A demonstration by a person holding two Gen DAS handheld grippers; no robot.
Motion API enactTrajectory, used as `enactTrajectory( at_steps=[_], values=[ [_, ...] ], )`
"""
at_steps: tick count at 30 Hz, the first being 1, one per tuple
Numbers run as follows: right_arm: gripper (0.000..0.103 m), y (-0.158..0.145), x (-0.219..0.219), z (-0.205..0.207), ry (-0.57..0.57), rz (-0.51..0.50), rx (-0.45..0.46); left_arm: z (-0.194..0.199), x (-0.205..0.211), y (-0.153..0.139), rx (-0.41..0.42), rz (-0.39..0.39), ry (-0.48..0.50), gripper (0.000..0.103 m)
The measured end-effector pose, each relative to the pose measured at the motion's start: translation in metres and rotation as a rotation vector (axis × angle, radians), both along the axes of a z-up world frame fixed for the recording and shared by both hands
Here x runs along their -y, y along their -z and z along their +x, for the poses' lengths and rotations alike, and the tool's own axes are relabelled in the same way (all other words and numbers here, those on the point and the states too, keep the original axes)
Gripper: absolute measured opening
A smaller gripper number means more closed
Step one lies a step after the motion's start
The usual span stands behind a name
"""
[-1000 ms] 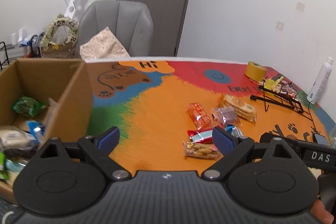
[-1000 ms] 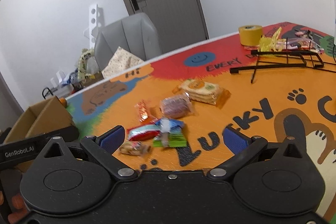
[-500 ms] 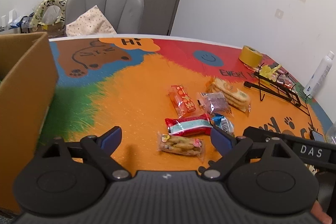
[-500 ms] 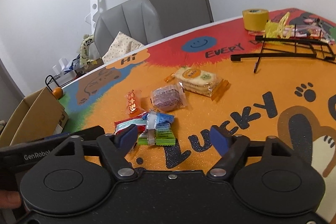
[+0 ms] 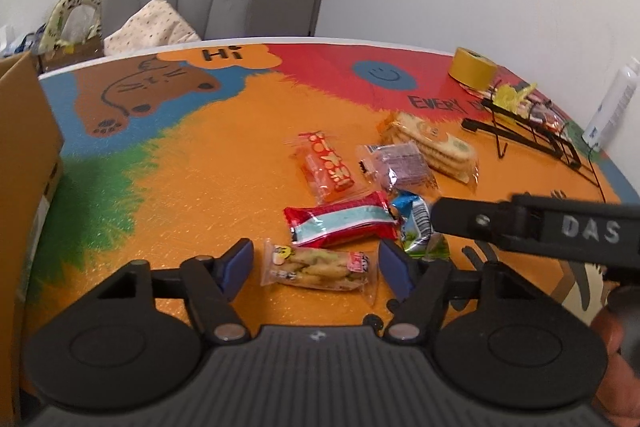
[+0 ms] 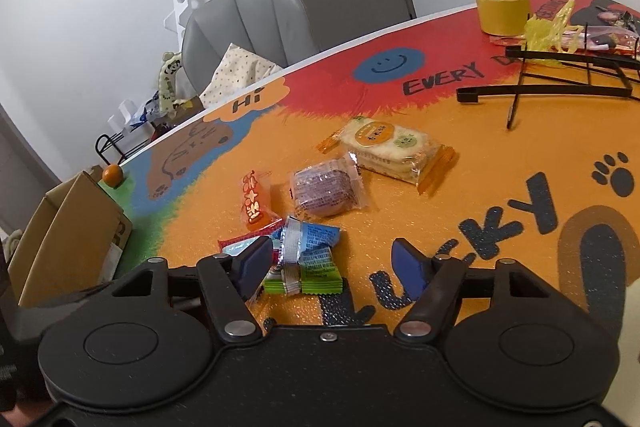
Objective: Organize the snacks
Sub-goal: 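Grasp the clear peanut-cookie packet with the left gripper while the right gripper grasps the blue-green wrapped bar, then carry both packets over the box and open both grippers to drop them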
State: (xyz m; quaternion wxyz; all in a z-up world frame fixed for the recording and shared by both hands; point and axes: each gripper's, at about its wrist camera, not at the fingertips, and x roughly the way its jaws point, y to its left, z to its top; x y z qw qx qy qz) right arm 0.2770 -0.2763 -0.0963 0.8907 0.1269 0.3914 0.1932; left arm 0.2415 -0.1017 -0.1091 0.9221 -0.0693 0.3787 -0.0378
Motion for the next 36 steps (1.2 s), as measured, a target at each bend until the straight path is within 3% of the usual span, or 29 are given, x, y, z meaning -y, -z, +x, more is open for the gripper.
enactTrajectory(
  at_steps=[2,4,5,8,13,24,36],
  values=[
    [0.063,0.003,-0.003,0.004,-0.003,0.000,-0.014,0.000,-0.001,0.000,0.008,0.003,-0.001,0.057],
    [0.056,0.006,-0.007,0.008,-0.002,-0.014,-0.031,-0.001,-0.003,0.001,0.014,-0.002,0.000,0.054],
    [0.046,0.008,-0.009,0.009,-0.006,-0.028,-0.039,-0.002,-0.004,0.001,0.016,0.000,0.004,0.053],
    [0.039,0.010,-0.013,0.007,-0.008,-0.059,-0.033,-0.005,-0.008,-0.001,0.021,0.000,-0.003,0.052],
    [0.038,0.004,-0.008,-0.002,0.008,-0.038,-0.012,-0.014,-0.015,-0.010,0.035,-0.008,-0.020,0.051],
    [0.037,-0.039,-0.013,-0.025,0.009,-0.025,0.086,-0.044,-0.033,-0.057,0.149,-0.017,-0.043,0.051],
    [0.037,-0.075,-0.035,-0.033,-0.030,-0.018,0.145,-0.059,-0.070,-0.099,0.210,-0.017,-0.085,0.051]
  ],
)
